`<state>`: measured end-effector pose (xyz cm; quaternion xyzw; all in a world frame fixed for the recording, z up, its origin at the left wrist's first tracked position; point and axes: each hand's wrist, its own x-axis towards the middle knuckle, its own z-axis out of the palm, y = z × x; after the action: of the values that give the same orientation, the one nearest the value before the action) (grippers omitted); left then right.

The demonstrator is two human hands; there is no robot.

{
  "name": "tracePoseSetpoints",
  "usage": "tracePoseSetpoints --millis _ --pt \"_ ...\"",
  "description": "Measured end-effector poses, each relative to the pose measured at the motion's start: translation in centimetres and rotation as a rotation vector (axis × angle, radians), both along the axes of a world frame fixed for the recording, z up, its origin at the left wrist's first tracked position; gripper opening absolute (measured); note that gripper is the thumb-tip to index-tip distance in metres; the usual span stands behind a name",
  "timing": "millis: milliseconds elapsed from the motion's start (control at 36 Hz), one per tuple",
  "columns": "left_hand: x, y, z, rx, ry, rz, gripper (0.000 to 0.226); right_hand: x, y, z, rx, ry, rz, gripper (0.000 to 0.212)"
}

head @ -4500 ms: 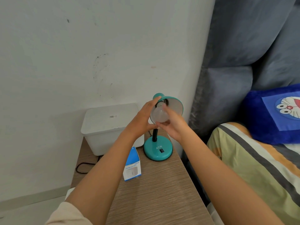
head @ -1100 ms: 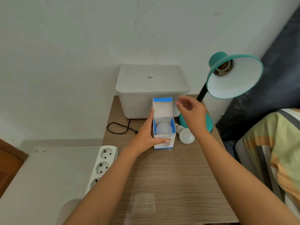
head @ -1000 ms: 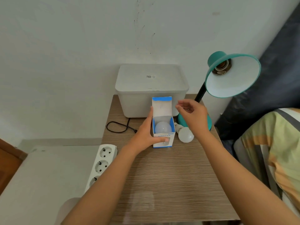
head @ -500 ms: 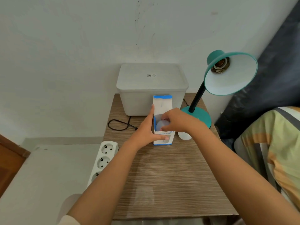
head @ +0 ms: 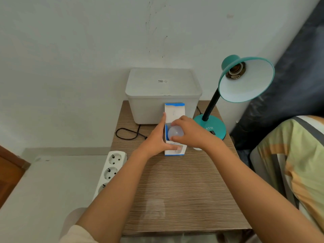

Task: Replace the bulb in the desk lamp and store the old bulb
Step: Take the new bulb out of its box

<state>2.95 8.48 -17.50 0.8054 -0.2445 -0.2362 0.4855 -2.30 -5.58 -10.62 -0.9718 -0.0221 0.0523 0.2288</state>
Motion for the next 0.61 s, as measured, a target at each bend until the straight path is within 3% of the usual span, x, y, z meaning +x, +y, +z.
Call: tracePoseSetpoints --millis 361,500,611 --pt "0.0 -0.1 0.4 0.04 -0.002 -0.018 0.133 -0.8 -0.4 0.1 0.102 -0.058 -0.039 0.044" --pt "-0.2 -0.2 0.6 0.034 -0.017 -0.025 0.131 -1.1 -0.3 -0.2 0.038 -0.058 -0.044 0.054" --pt "-0.4 -0.3 1.0 0.033 -0.033 -0.033 0.128 -1.4 -0.2 0.2 -0.003 -0.093 -0.074 0.047"
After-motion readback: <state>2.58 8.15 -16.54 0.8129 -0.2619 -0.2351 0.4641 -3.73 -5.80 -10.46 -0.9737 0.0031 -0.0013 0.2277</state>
